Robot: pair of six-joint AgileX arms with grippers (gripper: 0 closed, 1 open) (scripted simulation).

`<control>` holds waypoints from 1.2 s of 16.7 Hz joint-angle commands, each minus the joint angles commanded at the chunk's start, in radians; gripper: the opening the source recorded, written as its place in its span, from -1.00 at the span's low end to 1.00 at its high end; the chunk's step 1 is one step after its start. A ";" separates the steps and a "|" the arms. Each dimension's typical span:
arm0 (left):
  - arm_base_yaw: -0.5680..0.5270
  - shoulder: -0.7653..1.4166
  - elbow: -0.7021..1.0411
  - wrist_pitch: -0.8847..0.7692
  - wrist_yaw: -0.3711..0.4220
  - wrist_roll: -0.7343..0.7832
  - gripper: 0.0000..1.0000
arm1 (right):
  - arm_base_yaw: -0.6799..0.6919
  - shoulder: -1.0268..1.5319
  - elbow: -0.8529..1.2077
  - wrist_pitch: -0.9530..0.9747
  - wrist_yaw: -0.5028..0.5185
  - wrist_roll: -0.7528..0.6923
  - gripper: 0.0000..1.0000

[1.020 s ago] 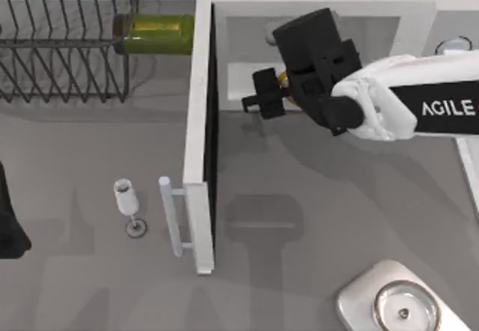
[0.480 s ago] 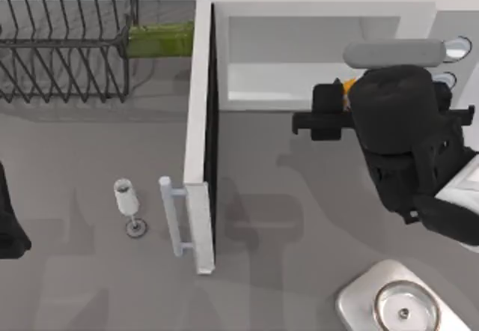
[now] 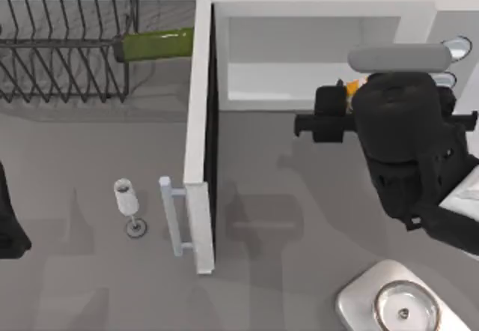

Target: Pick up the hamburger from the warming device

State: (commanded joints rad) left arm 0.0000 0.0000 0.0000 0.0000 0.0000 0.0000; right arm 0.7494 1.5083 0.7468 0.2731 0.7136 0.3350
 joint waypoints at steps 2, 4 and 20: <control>0.000 0.000 0.000 0.000 0.000 0.000 1.00 | 0.004 0.051 -0.014 0.056 0.004 0.002 -1.00; 0.000 0.000 0.000 0.000 0.000 0.000 1.00 | 0.007 0.127 -0.038 0.154 0.008 0.003 -1.00; 0.000 0.000 0.000 0.000 0.000 0.000 1.00 | 0.004 0.500 -0.191 0.699 0.009 0.002 -0.85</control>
State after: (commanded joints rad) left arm 0.0000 0.0000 0.0000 0.0000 0.0000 0.0000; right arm 0.7538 2.0085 0.5559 0.9722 0.7229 0.3375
